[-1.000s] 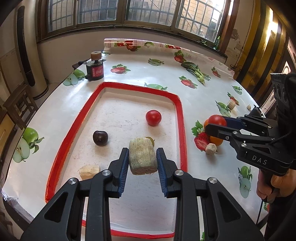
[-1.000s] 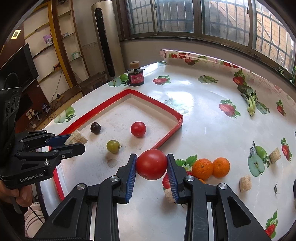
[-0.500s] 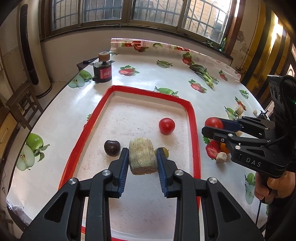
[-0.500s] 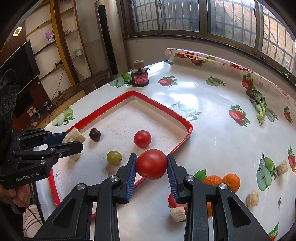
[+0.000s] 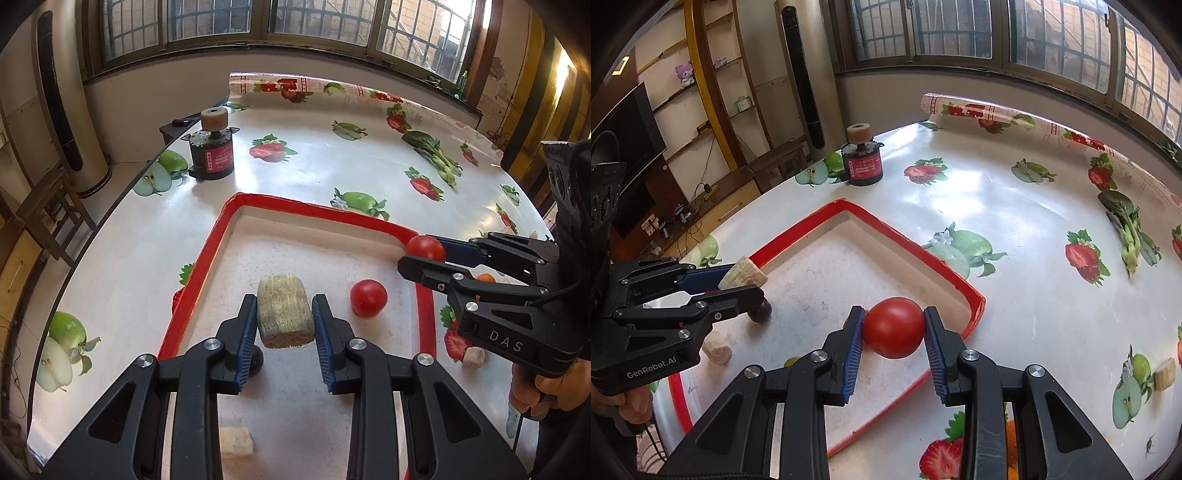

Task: Organize fruits
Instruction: 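Carry the cork with left tool into the tray while right carries the tomato, then open left tool to drop the cork while right tool releases the tomato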

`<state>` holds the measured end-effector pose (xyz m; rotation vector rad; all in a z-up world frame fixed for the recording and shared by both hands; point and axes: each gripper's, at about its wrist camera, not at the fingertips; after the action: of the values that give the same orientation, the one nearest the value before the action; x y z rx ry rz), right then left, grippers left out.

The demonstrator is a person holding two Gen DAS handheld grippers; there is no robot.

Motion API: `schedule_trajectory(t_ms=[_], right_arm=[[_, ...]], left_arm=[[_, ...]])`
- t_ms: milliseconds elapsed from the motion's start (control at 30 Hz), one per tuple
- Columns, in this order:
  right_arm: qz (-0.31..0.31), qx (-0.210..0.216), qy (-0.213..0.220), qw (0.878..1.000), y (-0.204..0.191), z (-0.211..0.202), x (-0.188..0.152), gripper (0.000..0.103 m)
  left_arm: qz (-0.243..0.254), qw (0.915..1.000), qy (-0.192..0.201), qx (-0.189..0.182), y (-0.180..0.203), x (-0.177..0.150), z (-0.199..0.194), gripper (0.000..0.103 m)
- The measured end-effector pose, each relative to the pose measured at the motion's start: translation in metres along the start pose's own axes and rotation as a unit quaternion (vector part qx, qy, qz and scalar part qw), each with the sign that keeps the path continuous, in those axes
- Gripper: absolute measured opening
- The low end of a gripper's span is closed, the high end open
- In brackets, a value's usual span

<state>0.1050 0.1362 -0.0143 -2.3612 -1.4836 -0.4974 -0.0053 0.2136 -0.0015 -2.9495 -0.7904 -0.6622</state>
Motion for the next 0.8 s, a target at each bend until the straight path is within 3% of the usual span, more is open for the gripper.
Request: schedule_trajectory(t_ms=[333, 633, 800], right_arm=[[0.006, 0.004, -0.023, 1.0, 0.005, 0.036, 0.017, 0.033], [0.011, 0.01, -0.035, 0.999, 0.01, 0.049, 0.015, 0.033], [0.012, 0.011, -0.035, 0.999, 0.012, 0.051, 0.016, 0.034]], left_arm=[[-0.015, 0.9994, -0.029, 0.01, -0.004, 0.02, 0.034, 0.027], [-0.015, 0.9978, -0.063, 0.015, -0.001, 0.019, 0.061, 0.027], [-0.011, 0.9977, -0.063, 0.024, 0.001, 0.018, 0.061, 0.027]])
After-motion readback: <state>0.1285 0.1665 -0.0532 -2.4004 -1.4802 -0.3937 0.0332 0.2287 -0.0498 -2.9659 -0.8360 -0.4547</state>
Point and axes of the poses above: each gripper's, at about its wrist camera, not at the fingertips, and z roughly the way its jaws point, y to its right, x to its top, and after that the axes turned 13 degrees about -y, right-handed
